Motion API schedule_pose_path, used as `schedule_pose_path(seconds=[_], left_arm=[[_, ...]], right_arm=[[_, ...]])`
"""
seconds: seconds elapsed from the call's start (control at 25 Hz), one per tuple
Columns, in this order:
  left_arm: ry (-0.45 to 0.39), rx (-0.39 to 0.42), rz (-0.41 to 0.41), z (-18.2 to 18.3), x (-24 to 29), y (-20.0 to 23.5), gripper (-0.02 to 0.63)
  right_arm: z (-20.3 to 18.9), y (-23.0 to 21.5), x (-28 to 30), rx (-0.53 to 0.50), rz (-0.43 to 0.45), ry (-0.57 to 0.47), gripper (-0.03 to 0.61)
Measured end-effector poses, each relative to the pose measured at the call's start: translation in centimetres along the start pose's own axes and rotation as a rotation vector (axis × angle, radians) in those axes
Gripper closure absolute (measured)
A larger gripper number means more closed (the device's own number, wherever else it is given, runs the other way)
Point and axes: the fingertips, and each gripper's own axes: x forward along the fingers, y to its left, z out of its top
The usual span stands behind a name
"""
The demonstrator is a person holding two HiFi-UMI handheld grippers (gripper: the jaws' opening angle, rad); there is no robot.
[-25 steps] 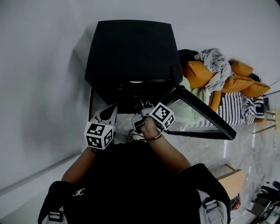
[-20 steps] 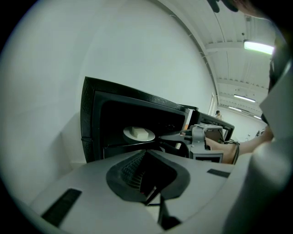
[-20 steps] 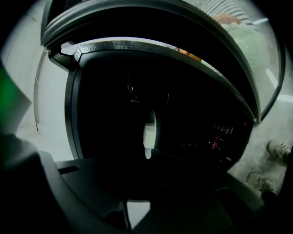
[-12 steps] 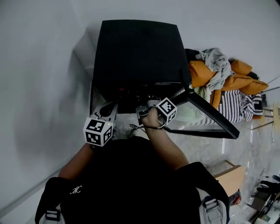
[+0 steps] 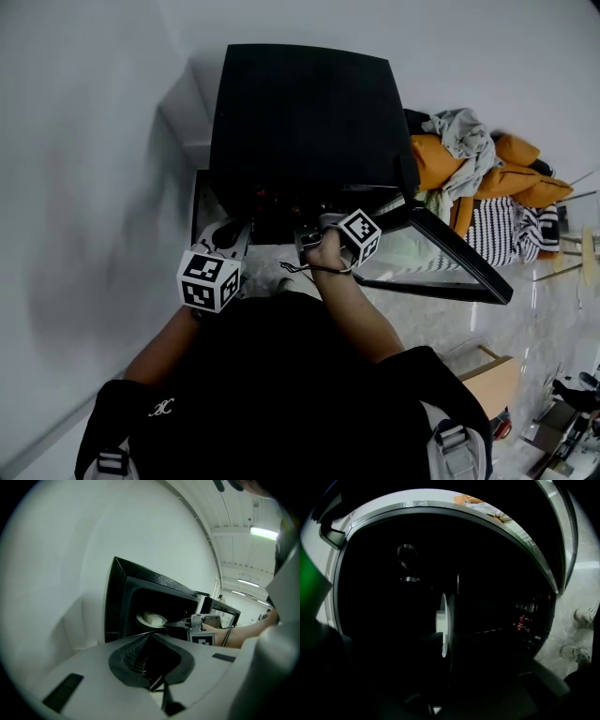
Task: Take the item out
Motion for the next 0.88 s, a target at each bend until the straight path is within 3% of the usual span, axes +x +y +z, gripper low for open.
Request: schedule_pose_path(seconds=[0.88], left_arm=[[0.002,-0.014,-0.020,-0.8,-0.1,-0.8,0.606]], right_arm=[[-0.5,0.3,-0.9,-0.005,0.028,0.034,0.569]])
